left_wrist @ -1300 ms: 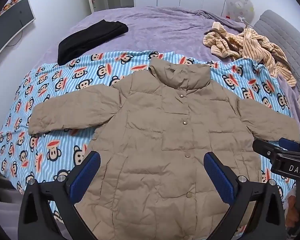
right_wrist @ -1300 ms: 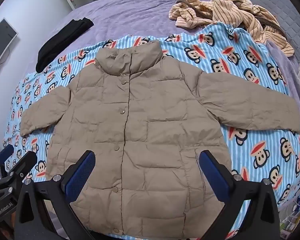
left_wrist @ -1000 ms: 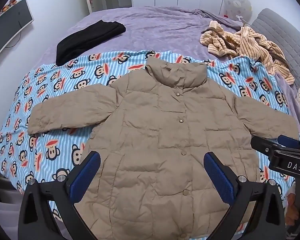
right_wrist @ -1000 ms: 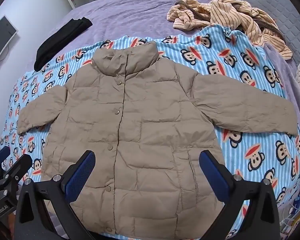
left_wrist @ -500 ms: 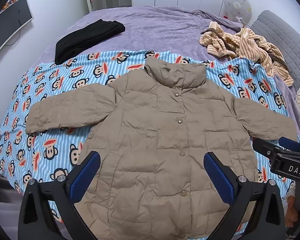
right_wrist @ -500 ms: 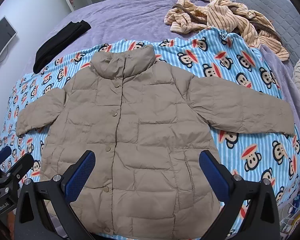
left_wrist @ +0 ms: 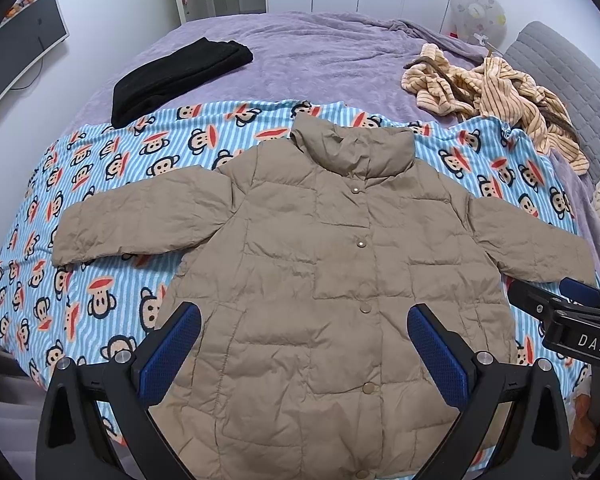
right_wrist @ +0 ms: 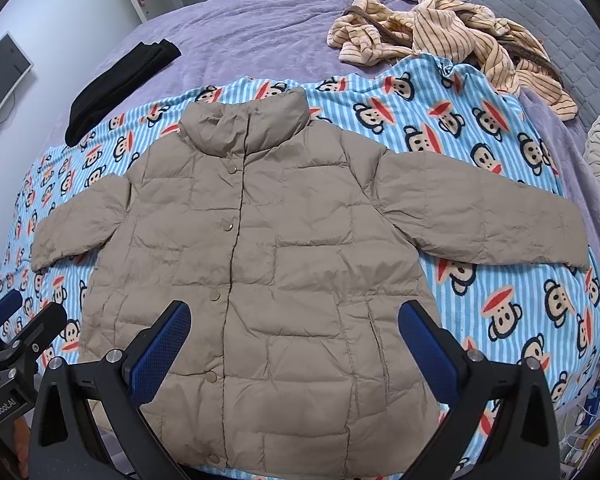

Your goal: Fold large clothes

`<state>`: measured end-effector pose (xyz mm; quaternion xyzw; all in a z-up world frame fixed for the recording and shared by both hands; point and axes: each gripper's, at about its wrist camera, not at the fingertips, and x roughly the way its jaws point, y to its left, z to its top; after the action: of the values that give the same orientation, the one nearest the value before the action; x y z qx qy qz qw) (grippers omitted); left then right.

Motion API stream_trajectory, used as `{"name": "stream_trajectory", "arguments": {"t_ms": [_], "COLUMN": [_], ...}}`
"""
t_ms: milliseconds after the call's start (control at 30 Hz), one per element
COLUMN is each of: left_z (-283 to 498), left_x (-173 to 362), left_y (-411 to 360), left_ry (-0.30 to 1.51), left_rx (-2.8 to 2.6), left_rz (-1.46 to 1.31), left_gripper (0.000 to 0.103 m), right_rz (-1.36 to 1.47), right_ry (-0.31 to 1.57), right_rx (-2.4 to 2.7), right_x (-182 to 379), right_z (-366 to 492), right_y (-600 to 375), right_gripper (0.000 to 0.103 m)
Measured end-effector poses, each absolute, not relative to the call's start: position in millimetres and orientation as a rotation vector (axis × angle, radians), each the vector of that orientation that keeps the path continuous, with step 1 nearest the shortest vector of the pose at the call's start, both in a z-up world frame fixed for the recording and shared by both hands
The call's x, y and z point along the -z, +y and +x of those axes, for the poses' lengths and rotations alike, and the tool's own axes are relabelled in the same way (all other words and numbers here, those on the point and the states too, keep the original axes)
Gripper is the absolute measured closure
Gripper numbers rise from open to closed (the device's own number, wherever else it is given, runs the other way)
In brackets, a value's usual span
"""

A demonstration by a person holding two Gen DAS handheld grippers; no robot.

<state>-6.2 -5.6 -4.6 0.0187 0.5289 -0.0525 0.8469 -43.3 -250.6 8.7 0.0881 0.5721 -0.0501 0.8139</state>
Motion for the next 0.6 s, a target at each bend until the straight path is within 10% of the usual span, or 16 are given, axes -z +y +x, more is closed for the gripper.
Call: {"name": "stream_trajectory", "arguments": {"t_ms": [600], "left_z": [-7.5], "left_x": [9.9], "left_y": [-11.8], "left_ry": [1.123], "left_rx": [0.117], "left_rz": [0.041], "left_gripper": [0.000], "right_rz": [0.201], "right_ry": [1.232], "right_rx": [0.128], "right_x": [-3.6], "right_z": [-43.0], "right_y": [-259.8], "right_gripper": [0.000]}}
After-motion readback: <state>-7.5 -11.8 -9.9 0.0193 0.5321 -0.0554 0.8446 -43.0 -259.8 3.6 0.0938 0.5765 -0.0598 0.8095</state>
